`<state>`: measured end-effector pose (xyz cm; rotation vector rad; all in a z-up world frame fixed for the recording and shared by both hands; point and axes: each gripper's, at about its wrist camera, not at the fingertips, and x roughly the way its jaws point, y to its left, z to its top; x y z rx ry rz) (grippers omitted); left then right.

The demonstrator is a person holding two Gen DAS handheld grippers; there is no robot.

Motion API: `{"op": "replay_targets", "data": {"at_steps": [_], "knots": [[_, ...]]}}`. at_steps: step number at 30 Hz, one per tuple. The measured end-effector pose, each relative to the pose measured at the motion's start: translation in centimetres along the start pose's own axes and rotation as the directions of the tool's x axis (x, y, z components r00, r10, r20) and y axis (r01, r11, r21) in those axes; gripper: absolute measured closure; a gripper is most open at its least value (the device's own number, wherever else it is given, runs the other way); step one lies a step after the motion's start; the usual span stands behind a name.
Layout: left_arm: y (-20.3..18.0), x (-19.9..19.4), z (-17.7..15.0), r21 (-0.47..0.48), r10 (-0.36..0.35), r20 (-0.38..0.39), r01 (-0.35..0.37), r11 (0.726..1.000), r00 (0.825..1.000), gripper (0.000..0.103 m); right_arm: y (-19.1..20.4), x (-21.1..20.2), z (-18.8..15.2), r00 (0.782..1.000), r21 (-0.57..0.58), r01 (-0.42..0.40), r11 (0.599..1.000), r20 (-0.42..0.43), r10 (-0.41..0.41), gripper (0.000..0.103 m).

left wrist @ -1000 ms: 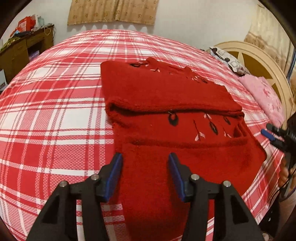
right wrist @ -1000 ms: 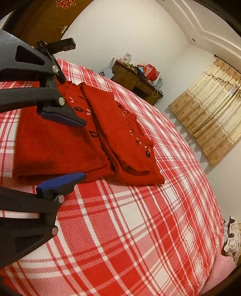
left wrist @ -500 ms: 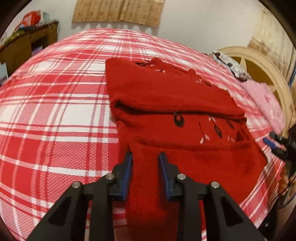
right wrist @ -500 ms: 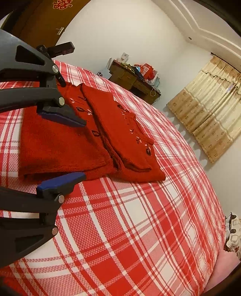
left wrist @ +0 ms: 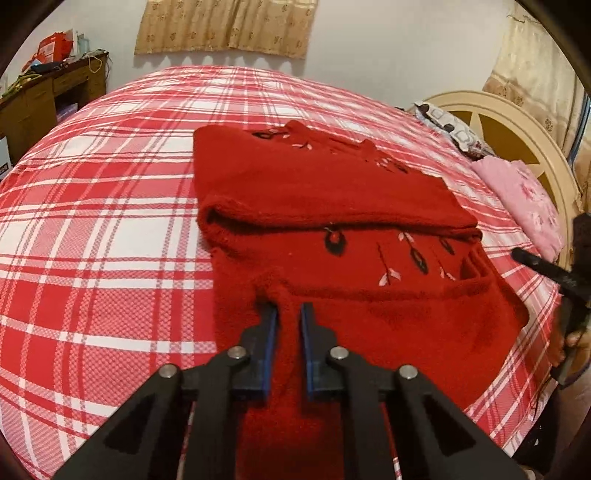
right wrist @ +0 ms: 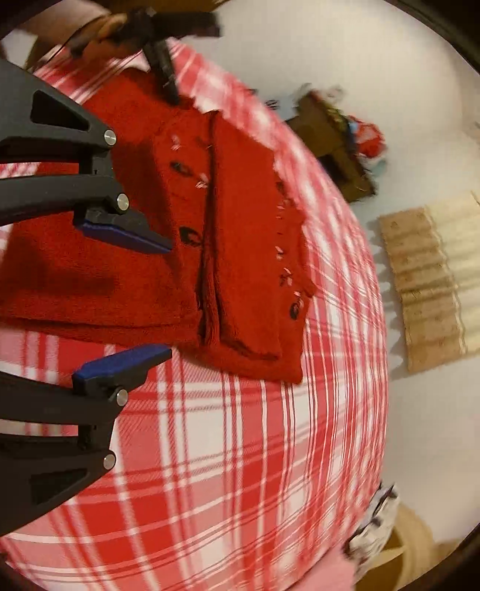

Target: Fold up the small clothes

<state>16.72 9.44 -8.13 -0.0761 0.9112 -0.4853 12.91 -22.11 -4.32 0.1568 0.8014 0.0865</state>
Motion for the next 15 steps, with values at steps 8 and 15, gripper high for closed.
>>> {"op": "replay_targets", "data": {"at_steps": [8,15], "knots": [[0.7,0.8,0.3,-0.02,-0.031,-0.005,0.031,0.999,1.0,0.07,2.3,5.1,-0.1,0.995,-0.155,0.059,0.986,-0.069,-0.07,0.051],[0.4,0.5,-0.2,-0.006,-0.015,0.003,0.015,1.0,1.0,0.091,3.4,3.5,-0.5,0.993,-0.185,0.088,0.979,-0.061,-0.101,0.096]]}}
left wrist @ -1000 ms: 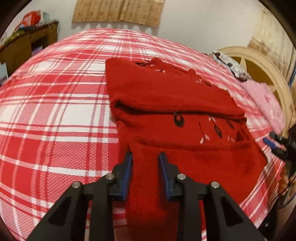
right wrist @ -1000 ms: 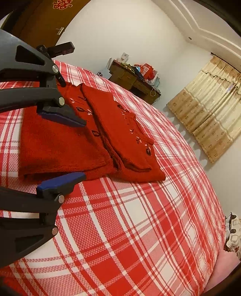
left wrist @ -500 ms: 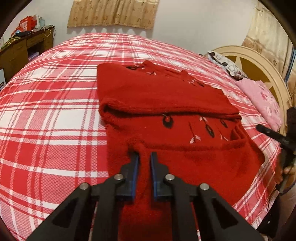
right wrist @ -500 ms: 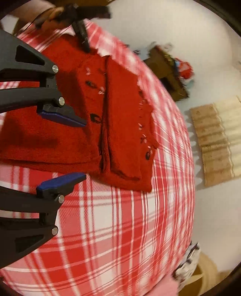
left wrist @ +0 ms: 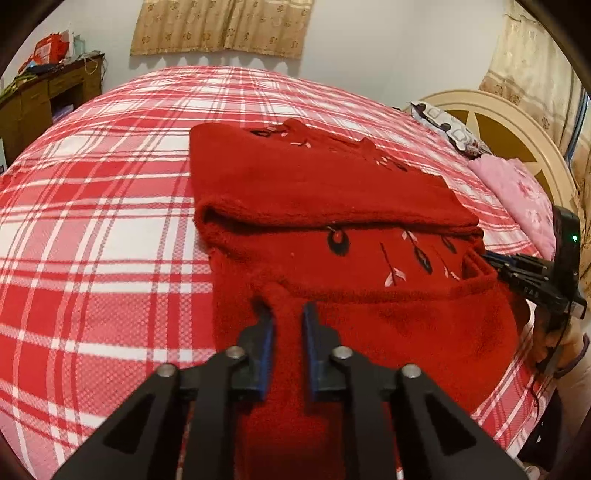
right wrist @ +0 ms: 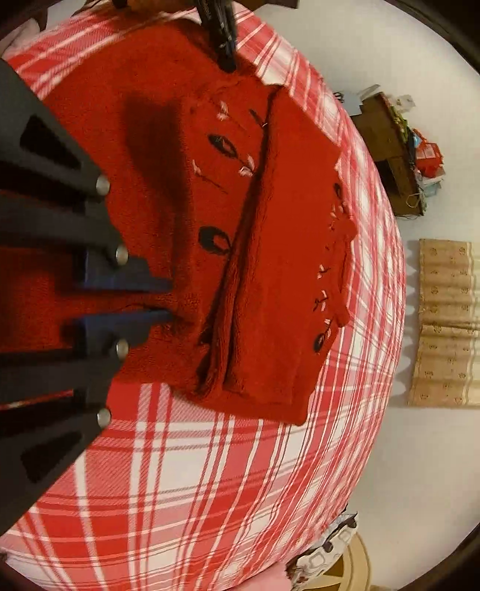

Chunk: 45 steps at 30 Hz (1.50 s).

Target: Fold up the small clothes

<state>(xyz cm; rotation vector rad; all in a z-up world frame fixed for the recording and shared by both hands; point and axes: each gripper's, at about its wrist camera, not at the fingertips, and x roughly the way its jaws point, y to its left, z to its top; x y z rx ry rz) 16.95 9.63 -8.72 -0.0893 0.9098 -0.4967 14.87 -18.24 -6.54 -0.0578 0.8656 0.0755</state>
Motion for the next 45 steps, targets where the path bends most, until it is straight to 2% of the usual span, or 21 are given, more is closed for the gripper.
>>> {"op": "replay_targets", "data": {"at_steps": [3,9,14,19,22,27,34,38,42,45], "knots": [[0.8,-1.0,-0.2,-0.065,-0.009,0.006,0.01,0.998,1.0,0.095,-0.4,-2.6,0.1,0.998,0.056,-0.033,0.998,0.058,0.029,0.096],[0.8,-3.2,1.0,-0.106,0.017,0.042,-0.013,0.994,0.999,0.095,-1.3,-7.5,1.3,0.982,0.12,-0.044,0.992,0.186,0.021,0.096],[0.4,-4.8,3.4,-0.124,0.009,0.107,0.004,0.992,0.994,0.095,-1.2,-9.0,3.1,0.973,0.113,-0.014,0.994,0.229,-0.013,0.097],[0.2,-4.8,6.0,-0.121,0.042,0.13,-0.026,0.992,0.991,0.096,-1.3,-8.9,5.2,0.968,0.097,0.023,0.995,0.248,-0.046,0.097],[0.7,-4.3,8.3,-0.151,0.064,0.137,-0.043,0.988,0.988,0.096,-1.7,-8.6,6.8,0.964,0.091,0.036,0.995,0.258,-0.058,0.098],[1.4,-3.5,11.0,-0.196,0.093,0.133,-0.066,0.978,0.987,0.096,-3.1,-6.8,10.3,0.964,0.114,0.053,0.992,0.253,-0.08,0.099],[2.0,-1.8,14.9,-0.19,0.149,0.158,-0.118,0.975,0.976,0.097,-4.2,-3.4,13.6,0.964,0.125,0.078,0.989,0.242,-0.106,0.099],[2.3,-0.9,16.0,-0.187,0.163,0.155,-0.133,0.973,0.974,0.097,-4.3,-1.8,14.1,0.967,0.119,0.085,0.989,0.228,-0.111,0.1],[2.3,0.6,15.7,-0.151,0.191,0.106,-0.174,0.973,0.976,0.097,-4.7,-0.7,13.5,0.976,0.148,0.067,0.987,0.194,-0.095,0.1],[2.1,1.8,14.3,-0.106,0.13,0.038,-0.125,0.986,0.991,0.095,-4.6,-0.9,12.7,0.978,0.152,0.056,0.987,0.192,-0.085,0.1]]}}
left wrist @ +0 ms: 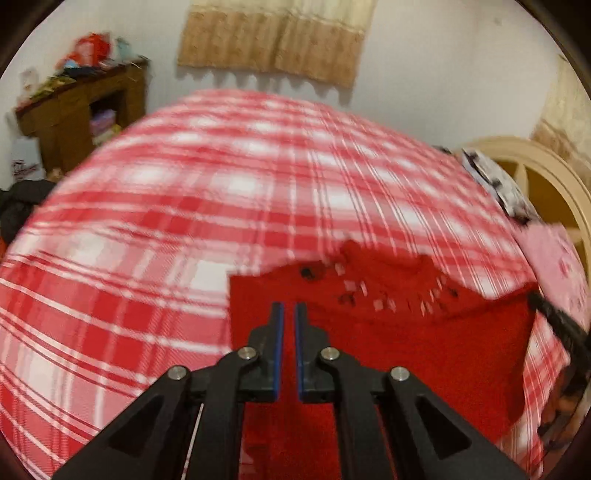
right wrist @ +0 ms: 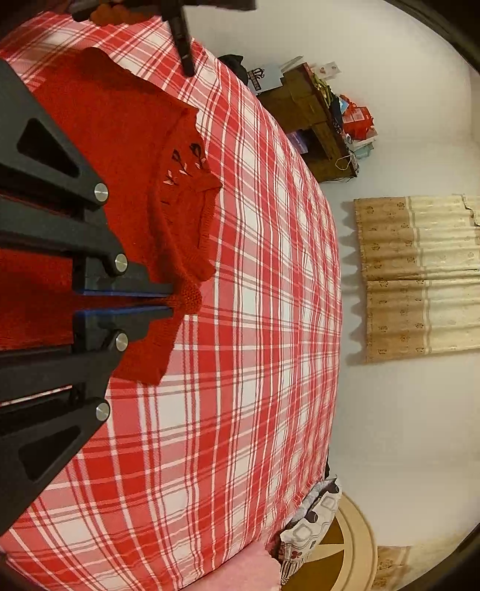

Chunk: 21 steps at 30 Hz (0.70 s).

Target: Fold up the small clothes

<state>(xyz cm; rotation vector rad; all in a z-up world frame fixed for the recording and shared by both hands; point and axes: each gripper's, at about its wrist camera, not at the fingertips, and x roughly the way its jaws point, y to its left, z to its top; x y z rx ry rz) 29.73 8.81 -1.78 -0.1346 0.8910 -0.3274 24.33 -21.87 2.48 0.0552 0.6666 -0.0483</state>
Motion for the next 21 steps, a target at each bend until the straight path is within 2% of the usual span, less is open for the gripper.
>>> {"op": "replay_targets", "data": {"at_steps": [2,6,8,10,13,17,18,19,21], "knots": [[0.0,1.1,-1.5,0.013,-0.047,-0.063,0.048,0.999,0.997,0.091,0.0,-0.3,-0.4,1.0,0.009,-0.008,1.0,-0.003,0.008,0.1],[-0.8,2.8,-2.9,0.067,-0.037,-0.092,0.044,0.997,0.995,0.063,0.4,-0.6,-0.7,1.0,0.009,-0.018,1.0,-0.007,0.018,0.1],[-1.0,3.8,-3.1,0.086,-0.008,-0.089,0.016,0.996,0.996,0.058,0.4,-0.6,-0.9,1.0,0.007,-0.021,1.0,-0.01,0.021,0.1],[-0.7,4.7,-2.9,0.06,-0.034,-0.109,0.041,0.997,0.993,0.053,0.4,-0.6,-0.9,1.0,0.006,-0.019,1.0,-0.011,0.019,0.1],[-0.3,5.2,-2.6,0.043,-0.019,-0.113,0.024,0.999,0.993,0.053,0.1,-0.2,-1.1,1.0,0.019,-0.021,1.0,-0.02,0.021,0.1],[0.1,5.2,-2.1,0.013,-0.039,-0.101,0.04,0.999,0.994,0.053,-0.2,0.2,-1.5,0.999,0.038,-0.029,0.999,-0.036,0.03,0.1],[0.1,5.4,-2.1,0.016,-0.039,-0.1,0.041,0.999,0.994,0.059,-0.1,0.3,-1.6,0.999,0.038,-0.026,0.999,-0.038,0.028,0.1],[-0.1,5.6,-2.1,0.029,-0.03,-0.1,0.033,0.999,0.995,0.078,-0.2,0.3,-1.6,0.999,0.04,-0.025,0.999,-0.04,0.027,0.1],[-0.7,5.7,-2.2,0.066,0.01,-0.095,-0.004,0.998,0.995,0.084,-0.2,0.1,-1.6,0.999,0.047,-0.025,0.999,-0.04,0.027,0.1]]}}
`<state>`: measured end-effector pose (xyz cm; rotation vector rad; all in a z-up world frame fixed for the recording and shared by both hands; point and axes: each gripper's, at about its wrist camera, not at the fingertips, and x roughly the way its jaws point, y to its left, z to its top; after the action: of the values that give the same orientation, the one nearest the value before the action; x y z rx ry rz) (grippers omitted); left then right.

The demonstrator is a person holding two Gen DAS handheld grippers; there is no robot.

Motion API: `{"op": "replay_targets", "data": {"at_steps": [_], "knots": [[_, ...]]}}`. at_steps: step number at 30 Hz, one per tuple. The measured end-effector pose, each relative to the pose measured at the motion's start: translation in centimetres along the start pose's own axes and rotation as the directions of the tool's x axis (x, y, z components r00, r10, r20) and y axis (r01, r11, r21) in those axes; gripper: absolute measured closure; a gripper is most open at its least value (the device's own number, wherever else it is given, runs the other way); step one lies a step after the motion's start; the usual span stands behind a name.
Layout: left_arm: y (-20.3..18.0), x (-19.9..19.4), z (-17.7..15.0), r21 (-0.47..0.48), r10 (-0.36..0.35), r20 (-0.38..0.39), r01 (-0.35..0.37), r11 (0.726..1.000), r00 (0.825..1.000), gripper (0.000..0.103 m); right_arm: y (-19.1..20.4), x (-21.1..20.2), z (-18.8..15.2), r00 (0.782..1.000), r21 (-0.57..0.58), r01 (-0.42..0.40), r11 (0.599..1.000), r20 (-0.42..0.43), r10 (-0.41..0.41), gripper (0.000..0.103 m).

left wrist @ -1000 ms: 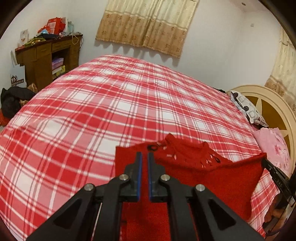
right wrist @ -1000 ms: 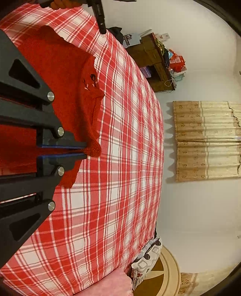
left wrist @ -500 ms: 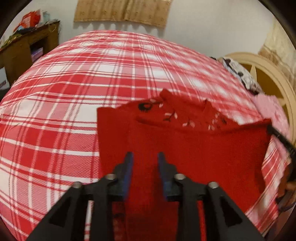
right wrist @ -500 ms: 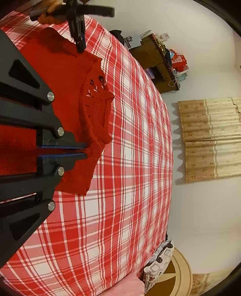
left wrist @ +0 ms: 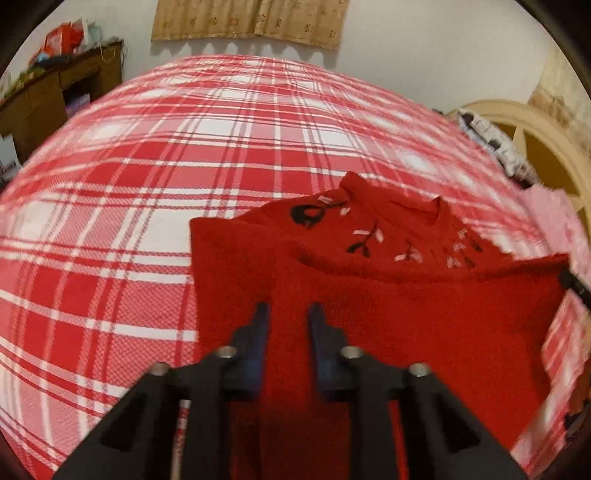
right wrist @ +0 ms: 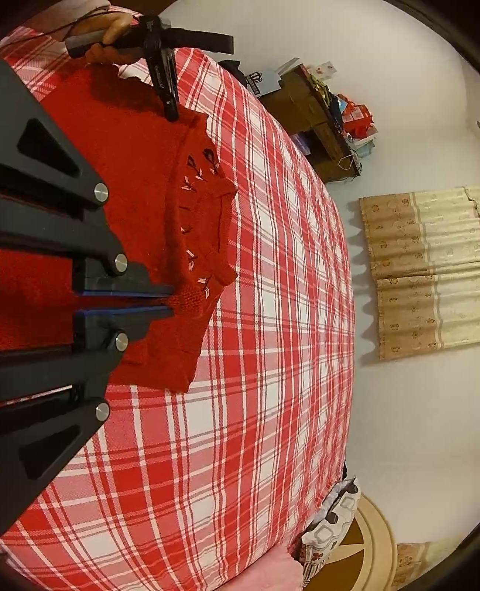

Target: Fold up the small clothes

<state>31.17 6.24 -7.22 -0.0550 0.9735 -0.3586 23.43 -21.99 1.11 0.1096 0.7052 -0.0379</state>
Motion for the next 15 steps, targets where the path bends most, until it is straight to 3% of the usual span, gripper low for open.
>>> {"op": "replay_targets", "data": {"at_steps": [4,9,15], "knots": [[-0.2,-1.3,-0.1,0.001,0.004,0.03,-0.004,1.0,1.0,0.09,0.2,-1.2,0.4,1.0,-0.002,0.002,1.0,0.018,-0.002,0.1],[0.0,-3.4,0.8,-0.063,-0.001,0.07,0.006,0.998,0.998,0.095,0.7,-3.4,2.0,0.998,-0.027,0.016,0.999,0.069,-0.014,0.1],[0.0,-5.2,3.5,-0.11,0.067,0.104,-0.055,0.992,0.992,0.098,1.8,-4.0,5.4,0.988,-0.094,0.073,0.993,0.139,-0.06,0.1]]}}
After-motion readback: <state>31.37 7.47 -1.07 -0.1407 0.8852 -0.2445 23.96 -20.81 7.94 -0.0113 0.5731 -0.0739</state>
